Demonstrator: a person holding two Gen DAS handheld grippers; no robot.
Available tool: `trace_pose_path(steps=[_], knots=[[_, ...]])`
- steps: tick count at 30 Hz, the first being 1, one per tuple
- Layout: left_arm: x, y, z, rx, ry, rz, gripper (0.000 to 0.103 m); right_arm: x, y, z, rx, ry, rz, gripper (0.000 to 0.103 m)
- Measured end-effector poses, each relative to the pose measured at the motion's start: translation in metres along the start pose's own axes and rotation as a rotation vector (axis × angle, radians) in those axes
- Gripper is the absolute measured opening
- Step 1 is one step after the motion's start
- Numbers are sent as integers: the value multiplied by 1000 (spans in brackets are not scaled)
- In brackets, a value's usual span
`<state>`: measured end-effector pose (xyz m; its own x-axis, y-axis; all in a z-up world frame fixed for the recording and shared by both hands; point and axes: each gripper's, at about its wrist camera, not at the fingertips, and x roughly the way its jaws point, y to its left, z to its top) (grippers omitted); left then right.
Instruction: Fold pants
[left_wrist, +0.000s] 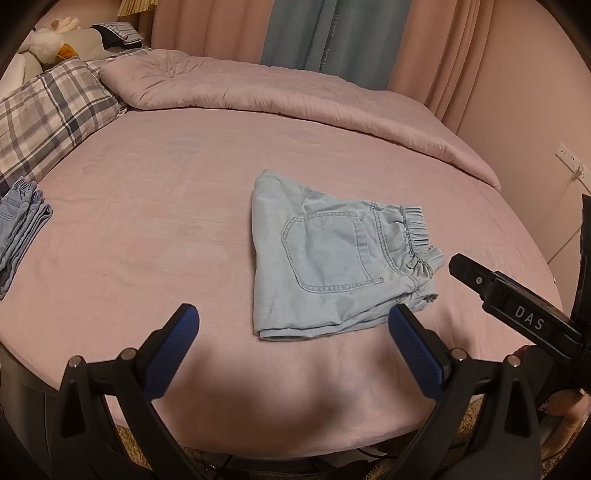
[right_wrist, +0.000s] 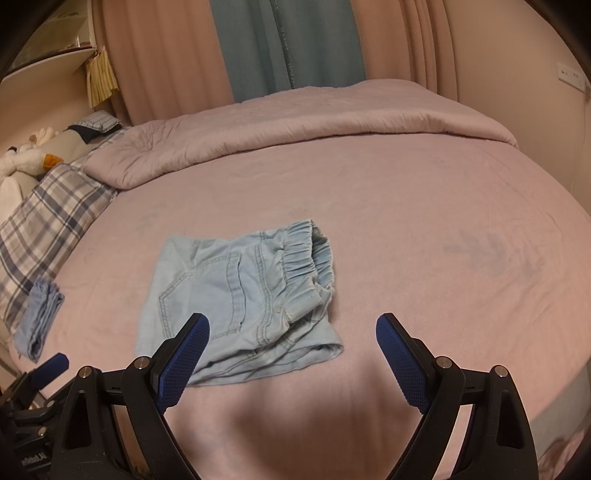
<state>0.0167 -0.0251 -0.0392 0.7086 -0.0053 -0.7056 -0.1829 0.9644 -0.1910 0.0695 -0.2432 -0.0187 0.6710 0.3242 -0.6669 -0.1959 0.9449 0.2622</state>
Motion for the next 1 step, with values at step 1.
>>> trace_pose_path(steps=[1], knots=[[-1, 0, 0, 0, -1, 0, 102, 0, 0, 0, 0, 0, 0, 91]])
